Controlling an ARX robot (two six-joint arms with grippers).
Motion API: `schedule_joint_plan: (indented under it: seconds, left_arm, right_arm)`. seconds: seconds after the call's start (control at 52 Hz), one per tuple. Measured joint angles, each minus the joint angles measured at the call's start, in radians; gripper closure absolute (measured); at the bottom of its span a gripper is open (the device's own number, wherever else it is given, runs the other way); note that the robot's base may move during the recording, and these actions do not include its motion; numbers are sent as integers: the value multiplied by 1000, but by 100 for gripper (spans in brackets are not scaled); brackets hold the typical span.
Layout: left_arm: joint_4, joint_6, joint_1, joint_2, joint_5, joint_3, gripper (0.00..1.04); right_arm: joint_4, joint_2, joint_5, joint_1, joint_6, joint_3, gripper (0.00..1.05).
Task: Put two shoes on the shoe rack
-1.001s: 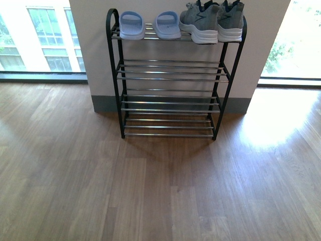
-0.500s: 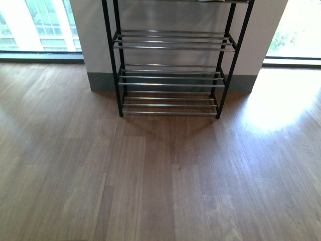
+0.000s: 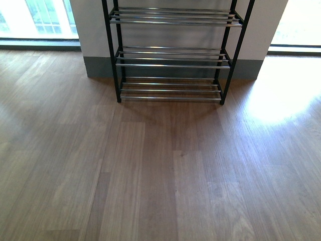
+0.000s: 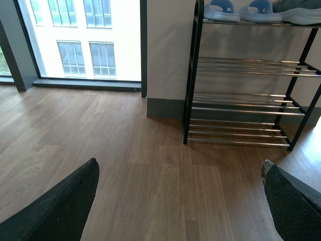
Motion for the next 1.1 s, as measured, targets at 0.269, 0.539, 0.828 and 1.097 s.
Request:
schedule_joint_plan:
  seconds: [0.269,0.539,0.828,1.097]
  left_arm:
    - [0,0,0,0,0,0,9]
    - [0,0,0,0,0,0,9]
    - [0,0,0,0,0,0,9]
    - [0,0,0,0,0,0,9]
  right_arm:
    - [0,0,0,0,0,0,9]
    - [0,0,0,0,0,0,9]
    - [0,0,0,0,0,0,9]
    - [0,0,0,0,0,0,9]
